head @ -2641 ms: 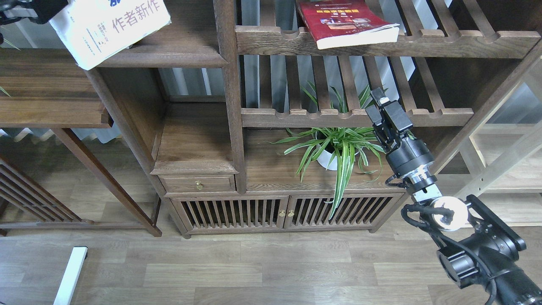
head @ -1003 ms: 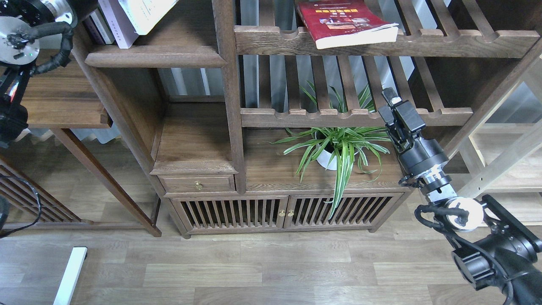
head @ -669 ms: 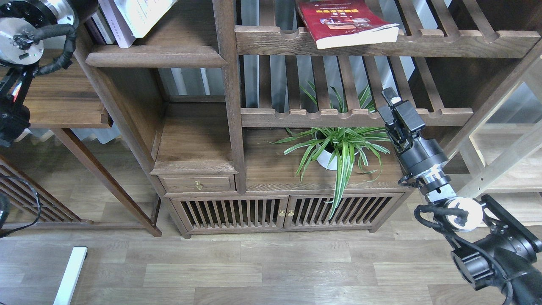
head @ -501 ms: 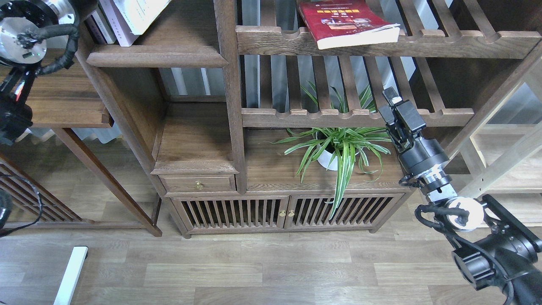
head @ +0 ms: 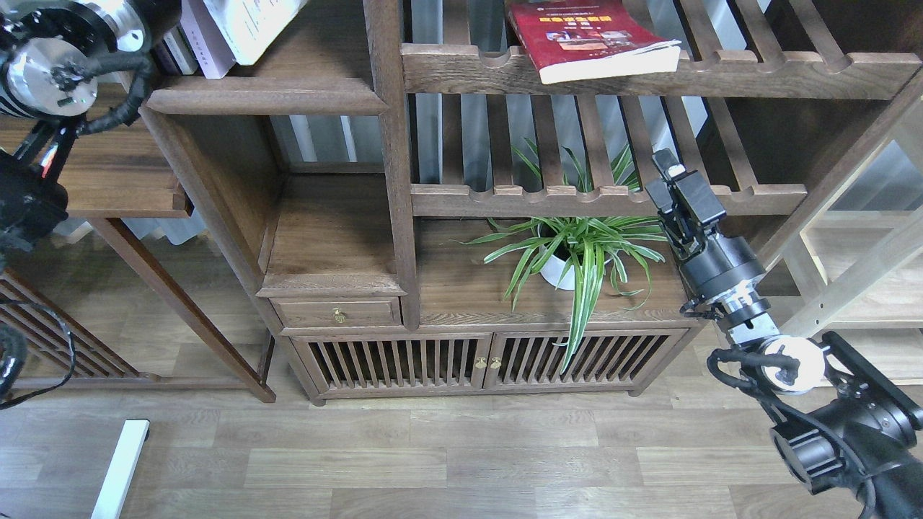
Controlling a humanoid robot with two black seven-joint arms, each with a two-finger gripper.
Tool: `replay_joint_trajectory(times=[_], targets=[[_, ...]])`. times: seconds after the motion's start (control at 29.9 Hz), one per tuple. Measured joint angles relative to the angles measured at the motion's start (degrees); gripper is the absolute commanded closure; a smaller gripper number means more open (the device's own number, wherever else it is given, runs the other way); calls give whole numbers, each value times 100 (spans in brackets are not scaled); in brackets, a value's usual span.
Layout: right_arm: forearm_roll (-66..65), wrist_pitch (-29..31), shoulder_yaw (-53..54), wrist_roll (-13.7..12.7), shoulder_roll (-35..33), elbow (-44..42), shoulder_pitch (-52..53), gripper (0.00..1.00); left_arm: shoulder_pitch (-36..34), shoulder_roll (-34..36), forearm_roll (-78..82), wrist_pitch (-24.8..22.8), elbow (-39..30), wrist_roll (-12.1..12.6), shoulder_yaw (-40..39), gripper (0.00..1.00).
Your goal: Organize books on shelf
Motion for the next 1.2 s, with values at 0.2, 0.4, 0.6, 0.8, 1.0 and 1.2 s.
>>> replay_joint_trajectory(times=[0.2, 0.4, 0.6, 0.8, 1.0, 1.2], targets=[[0, 0, 4, 0, -6, 2, -6, 14, 30, 36, 2, -14, 0, -63, 46, 92], [0, 0, 7, 0, -7, 2, -67, 14, 85, 60, 4, -3, 4, -150, 103, 89], [0, 0, 0, 0, 4, 0, -87, 14, 149, 91, 11, 39, 22, -168, 110, 74], [0, 0, -2, 0, 9, -7, -88, 14, 167, 92, 11, 196, 3, -167, 147, 64], [0, 0, -16, 0, 10, -8, -87, 14, 125, 106, 18, 254, -27, -157, 153, 61], [0, 0, -21, -10, 10, -8, -80, 14, 93, 114, 21, 258, -68, -157, 153, 61]])
